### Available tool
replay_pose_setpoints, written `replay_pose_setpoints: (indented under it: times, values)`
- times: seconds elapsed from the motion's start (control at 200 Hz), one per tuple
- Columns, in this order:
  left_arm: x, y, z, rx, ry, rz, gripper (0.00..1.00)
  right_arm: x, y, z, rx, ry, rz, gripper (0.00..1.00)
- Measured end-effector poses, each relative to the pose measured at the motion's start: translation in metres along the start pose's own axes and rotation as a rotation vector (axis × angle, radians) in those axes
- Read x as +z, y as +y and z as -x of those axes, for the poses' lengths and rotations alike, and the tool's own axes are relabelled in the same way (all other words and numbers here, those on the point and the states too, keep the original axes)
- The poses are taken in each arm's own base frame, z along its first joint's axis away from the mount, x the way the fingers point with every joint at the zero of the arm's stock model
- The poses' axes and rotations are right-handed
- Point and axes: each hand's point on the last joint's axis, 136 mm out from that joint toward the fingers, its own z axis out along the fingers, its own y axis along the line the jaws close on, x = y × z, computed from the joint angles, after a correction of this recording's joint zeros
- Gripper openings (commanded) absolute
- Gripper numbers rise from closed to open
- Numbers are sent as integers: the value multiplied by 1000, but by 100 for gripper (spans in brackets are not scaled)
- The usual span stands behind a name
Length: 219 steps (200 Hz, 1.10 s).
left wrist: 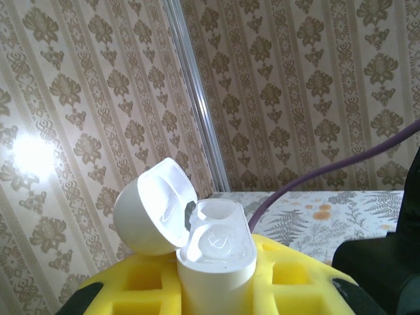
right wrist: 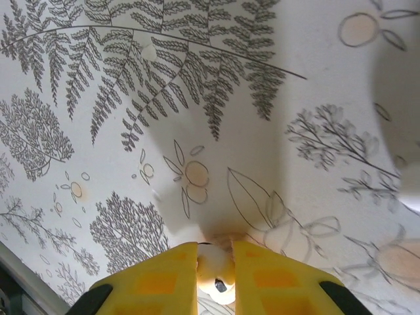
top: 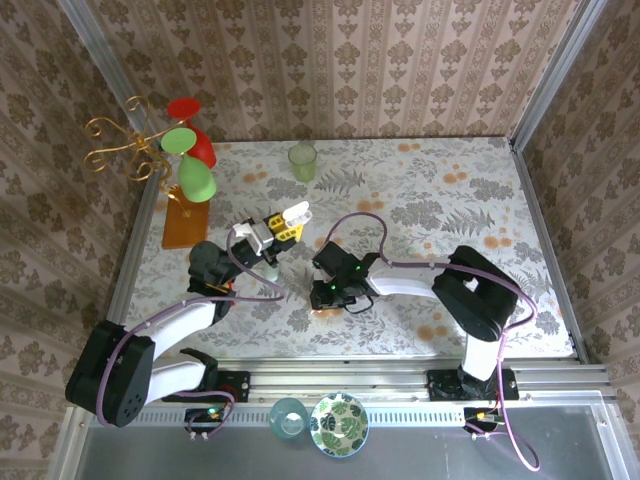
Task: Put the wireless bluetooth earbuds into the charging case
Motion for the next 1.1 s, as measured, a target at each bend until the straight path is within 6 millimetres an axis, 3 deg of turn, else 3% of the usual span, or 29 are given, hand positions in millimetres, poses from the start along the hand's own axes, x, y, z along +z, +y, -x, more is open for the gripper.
replay_pose_setpoints:
  times: [0.18,0.39,0.62,0.805,0.975,1.095]
  values:
    - [1,-1,-15,-46,58,-7,0,-36,-14,12,-24,-129,-25,15]
    - [12,-4,-26,-92,108,-40,0,-103,-31,49,-104,-382,-82,14]
    - [16,-16,-47,-147,169,-95,0,-175,-25,72,-288,-612,-166,14]
    - [17,-26,-61,-188,209,-139,0,-203,-16,84,-418,-690,-232,14]
    - [19,-33,-69,-216,231,-176,0,-225,12,96,-533,-752,-239,14]
    - [19,-39,-71,-228,239,-199,0,-228,30,102,-598,-773,-232,14]
